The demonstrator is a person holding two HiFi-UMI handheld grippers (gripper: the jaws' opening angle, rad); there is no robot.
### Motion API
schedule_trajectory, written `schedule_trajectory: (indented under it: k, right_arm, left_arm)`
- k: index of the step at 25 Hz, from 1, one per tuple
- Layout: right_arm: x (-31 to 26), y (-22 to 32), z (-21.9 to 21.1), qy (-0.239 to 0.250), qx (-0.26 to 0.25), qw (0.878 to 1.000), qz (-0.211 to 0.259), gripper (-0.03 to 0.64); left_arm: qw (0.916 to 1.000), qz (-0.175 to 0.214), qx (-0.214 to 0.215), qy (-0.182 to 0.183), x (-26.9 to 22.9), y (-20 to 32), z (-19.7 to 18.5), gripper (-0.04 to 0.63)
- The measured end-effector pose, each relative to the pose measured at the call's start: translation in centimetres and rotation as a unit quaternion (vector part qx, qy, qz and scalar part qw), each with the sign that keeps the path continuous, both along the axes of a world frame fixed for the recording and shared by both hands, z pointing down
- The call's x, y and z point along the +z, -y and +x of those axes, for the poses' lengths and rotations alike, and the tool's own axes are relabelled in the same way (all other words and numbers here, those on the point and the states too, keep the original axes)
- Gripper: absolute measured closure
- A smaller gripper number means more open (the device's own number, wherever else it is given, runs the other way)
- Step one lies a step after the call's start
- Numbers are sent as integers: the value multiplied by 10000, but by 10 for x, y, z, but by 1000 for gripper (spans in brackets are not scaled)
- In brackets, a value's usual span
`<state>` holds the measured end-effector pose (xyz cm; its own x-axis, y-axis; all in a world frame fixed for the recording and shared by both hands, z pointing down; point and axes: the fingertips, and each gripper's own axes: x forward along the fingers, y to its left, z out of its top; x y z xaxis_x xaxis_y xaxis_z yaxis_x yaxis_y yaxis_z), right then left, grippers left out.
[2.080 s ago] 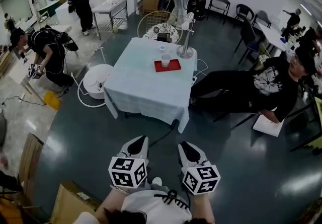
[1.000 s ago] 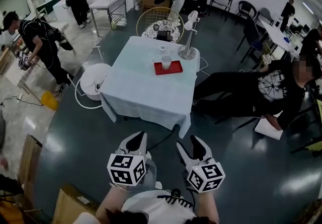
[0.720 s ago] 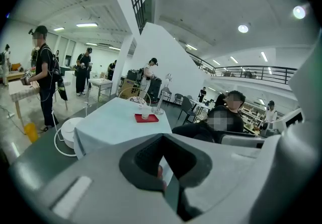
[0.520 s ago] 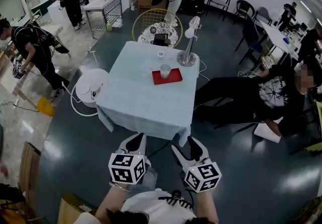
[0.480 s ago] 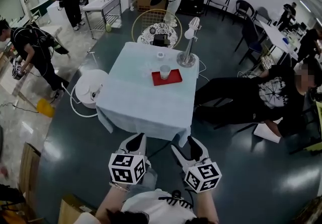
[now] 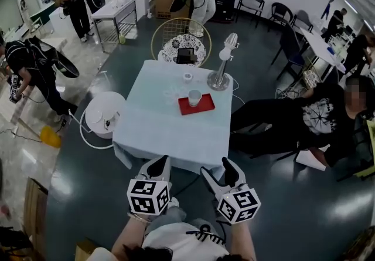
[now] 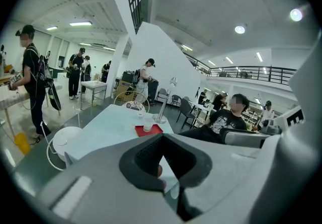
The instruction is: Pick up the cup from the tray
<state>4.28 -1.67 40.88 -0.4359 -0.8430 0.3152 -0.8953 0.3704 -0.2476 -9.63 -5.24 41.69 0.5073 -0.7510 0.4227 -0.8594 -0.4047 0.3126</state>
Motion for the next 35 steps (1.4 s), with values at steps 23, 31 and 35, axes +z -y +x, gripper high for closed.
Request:
schedule_trajectory:
  k: [23, 31, 35]
  right_arm:
    - [25, 157, 1, -417, -111, 9991, 30, 209]
    - [55, 232, 4, -947, -421, 9946, -107, 202]
    - [75, 263, 13, -987, -472, 9937, -224, 202]
  left_arm:
    - [9995, 25, -252, 165, 9, 137, -10, 595]
    - [9969, -334, -702, 146, 45, 191, 3, 595]
    - [9932, -518, -1038, 13, 69, 218, 11, 595]
